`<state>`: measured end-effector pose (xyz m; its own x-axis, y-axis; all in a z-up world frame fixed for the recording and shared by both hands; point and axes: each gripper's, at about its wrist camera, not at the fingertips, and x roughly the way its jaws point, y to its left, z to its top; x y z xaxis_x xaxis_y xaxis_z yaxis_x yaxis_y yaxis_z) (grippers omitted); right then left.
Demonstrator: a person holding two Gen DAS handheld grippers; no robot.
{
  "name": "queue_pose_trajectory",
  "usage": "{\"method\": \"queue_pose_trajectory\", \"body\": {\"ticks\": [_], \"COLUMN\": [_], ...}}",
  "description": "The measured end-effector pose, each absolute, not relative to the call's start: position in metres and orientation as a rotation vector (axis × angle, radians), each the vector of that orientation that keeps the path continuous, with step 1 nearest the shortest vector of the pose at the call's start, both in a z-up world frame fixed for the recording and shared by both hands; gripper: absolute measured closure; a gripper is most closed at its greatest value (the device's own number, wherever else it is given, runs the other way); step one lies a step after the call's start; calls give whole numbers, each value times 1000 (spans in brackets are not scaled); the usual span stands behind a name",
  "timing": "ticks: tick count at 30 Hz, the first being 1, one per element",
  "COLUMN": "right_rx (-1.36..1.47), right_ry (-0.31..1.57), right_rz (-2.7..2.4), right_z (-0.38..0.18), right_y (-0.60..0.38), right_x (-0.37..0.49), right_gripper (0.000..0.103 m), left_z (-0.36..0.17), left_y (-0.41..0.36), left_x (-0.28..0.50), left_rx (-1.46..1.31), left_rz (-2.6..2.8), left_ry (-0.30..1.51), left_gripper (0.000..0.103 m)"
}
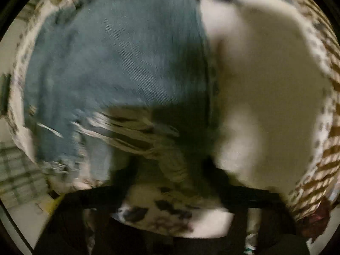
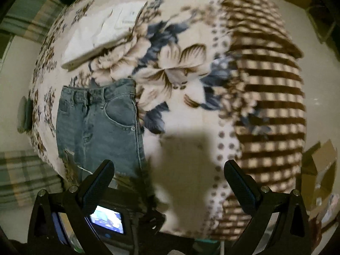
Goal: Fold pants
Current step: 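Reach both grippers down to the shorts' frayed leg hems and grasp them, then lift the hems with both grippers and fold them over toward the waistband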
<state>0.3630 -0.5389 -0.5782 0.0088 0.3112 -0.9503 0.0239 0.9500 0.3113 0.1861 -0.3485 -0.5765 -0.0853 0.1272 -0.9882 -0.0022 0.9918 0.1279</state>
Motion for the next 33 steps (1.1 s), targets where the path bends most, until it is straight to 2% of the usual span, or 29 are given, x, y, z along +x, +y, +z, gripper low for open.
{"method": "queue_pose_trajectory", "body": {"ticks": [1, 2, 4, 7, 9, 10, 11, 12, 14, 15, 21, 25, 28, 30, 33], "right_rx": [275, 286, 326, 397, 461, 473, 475, 460, 392, 381, 379, 360, 322, 300, 259], "right_ry": [1561, 1566, 1578, 1599, 1618, 1626, 1623, 1624, 1608, 1595, 1525, 1483, 1464, 1462, 1467], "right_rz": [259, 281, 332, 378, 410, 414, 415, 402, 332, 321, 287, 287, 296, 309, 330], "right_z": [-591, -602, -621, -646, -663, -668, -674, -676, -672, -666, -598, -547, -517, -512, -516], "right_y": [-530, -524, -508, -483, -464, -455, -445, -438, -426, -422, -394, -354, -309, -273, -211], "right_x": [369, 375, 387, 405, 419, 424, 431, 435, 441, 441, 429, 424, 428, 436, 450], "right_gripper": [0, 0, 0, 0, 6, 15, 37, 51, 90, 93, 94, 94, 94, 94, 94], "left_z": [-574, -569, -556, -537, -525, -517, -511, -504, -488, -480, -418, -385, -376, -388, -385], "left_y": [-343, -338, -330, -317, -306, -298, -293, -286, -271, -260, -186, -110, -82, -89, -39], "left_x": [187, 187, 187, 188, 189, 189, 189, 189, 191, 192, 195, 174, 154, 152, 155], "left_rx": [41, 3, -32, -60, -78, -82, -88, -99, -121, -140, -257, -349, -398, -421, -458], "left_rz": [100, 89, 75, 75, 69, 68, 64, 60, 57, 56, 63, 76, 117, 158, 214], "left_ry": [1638, 1623, 1603, 1580, 1566, 1553, 1545, 1532, 1504, 1491, 1402, 1337, 1298, 1273, 1247], "left_gripper": [66, 81, 94, 98, 98, 99, 99, 99, 99, 99, 99, 99, 99, 99, 99]}}
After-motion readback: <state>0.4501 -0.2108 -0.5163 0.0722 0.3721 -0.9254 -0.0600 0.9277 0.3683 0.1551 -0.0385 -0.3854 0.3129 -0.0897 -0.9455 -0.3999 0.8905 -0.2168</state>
